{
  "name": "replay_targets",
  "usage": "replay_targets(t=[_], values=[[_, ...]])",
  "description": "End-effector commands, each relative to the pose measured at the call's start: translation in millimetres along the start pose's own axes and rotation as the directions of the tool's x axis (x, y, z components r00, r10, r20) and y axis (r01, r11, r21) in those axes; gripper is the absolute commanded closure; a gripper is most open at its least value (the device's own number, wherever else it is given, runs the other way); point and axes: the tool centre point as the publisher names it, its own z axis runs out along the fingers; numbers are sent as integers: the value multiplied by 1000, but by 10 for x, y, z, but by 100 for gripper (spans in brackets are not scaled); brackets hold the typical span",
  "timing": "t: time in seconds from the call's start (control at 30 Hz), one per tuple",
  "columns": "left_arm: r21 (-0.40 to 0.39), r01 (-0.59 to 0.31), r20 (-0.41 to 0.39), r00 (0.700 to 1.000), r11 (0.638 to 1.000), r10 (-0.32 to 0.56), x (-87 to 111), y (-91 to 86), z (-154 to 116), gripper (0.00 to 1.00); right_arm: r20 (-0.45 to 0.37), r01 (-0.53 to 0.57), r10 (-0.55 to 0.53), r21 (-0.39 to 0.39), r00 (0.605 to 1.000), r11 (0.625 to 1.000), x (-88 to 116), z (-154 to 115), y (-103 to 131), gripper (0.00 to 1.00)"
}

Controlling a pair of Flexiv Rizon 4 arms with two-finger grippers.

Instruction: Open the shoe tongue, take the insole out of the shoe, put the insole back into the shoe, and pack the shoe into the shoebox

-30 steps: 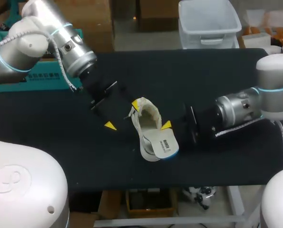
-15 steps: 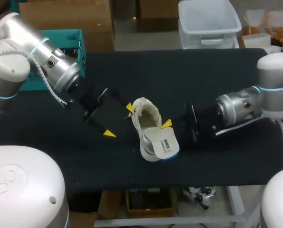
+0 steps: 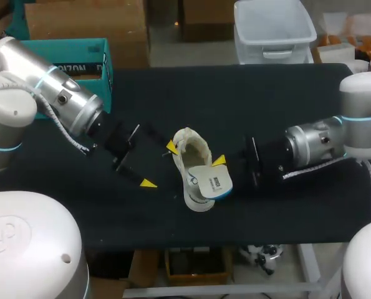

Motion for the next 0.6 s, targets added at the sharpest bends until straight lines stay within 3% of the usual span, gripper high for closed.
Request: replay_targets(t=[0.03,0.27,0.6], values=[[11,-13,131,991,1000,11,121,84,116,0,-21,5,-5,-10,1000,1000,-95,22,-95,100],[10,-16,220,975,1000,13,131,121,241,0,-46,13,-13,-10,999,1000,-147,118,-27,100],[45,-29,283,959,999,15,63,198,278,0,-51,8,-7,6,999,1000,-99,197,82,100]])
